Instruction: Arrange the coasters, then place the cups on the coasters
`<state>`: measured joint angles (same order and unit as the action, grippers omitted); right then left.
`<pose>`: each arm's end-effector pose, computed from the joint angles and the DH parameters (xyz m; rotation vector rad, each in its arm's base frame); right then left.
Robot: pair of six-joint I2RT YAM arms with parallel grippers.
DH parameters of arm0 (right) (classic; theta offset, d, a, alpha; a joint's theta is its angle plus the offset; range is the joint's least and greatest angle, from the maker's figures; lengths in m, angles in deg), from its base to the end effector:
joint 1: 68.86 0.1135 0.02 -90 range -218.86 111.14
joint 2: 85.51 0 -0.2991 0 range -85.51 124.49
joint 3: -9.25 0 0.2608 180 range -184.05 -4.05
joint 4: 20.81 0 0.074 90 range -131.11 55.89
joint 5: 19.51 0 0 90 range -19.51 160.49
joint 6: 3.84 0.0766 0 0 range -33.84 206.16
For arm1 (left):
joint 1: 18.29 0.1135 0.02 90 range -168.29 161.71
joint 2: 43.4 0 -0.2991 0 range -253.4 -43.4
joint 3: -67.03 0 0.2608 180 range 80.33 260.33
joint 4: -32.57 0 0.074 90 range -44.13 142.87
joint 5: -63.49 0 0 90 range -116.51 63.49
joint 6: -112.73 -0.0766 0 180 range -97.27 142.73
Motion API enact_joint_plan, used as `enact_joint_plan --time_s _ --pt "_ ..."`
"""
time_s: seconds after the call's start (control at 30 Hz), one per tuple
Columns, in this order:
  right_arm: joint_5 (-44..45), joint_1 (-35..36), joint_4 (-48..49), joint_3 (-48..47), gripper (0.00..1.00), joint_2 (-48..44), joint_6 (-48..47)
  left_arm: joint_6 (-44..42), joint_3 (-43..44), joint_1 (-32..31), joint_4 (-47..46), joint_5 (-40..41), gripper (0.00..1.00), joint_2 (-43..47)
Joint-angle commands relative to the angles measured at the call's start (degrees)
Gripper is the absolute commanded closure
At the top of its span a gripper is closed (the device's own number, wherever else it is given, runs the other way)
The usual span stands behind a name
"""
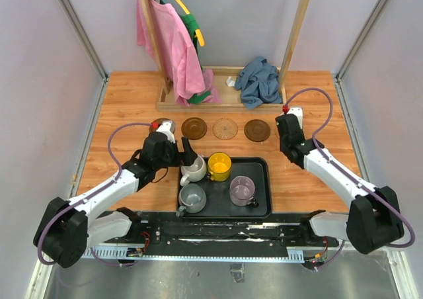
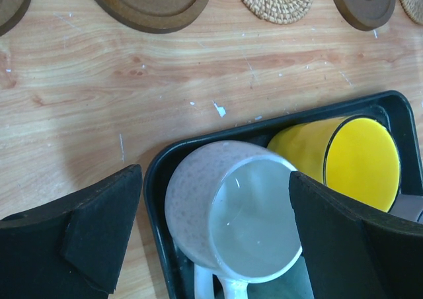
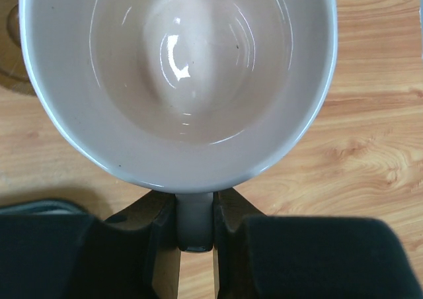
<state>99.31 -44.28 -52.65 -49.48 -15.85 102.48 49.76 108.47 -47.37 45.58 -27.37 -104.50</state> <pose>0.2661 0.0811 0.2487 0.0881 2.2131 -0.1937 0.2160 -0.1214 0.2063 0.0484 2.1985 -0.5800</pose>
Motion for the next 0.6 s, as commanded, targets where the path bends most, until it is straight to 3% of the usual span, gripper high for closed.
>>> enact_joint_plan --time_s 0.0,0.2,0.57 --pt "-4.4 -5.6 9.6 -1.3 0.99 2.3 -2.6 -0.9 2.8 -0.5 -3.1 0.6 0.04 -2.0" --pt "-9.2 -10.4 13.8 -1.4 0.99 6.4 -3.5 -1.3 4.5 -0.5 -4.1 0.4 0.03 -4.6" --pt "-13.2 -13.1 17.4 -2.6 0.99 12.9 -3.9 -1.3 4.5 -0.5 -4.6 0.7 0.03 -6.0"
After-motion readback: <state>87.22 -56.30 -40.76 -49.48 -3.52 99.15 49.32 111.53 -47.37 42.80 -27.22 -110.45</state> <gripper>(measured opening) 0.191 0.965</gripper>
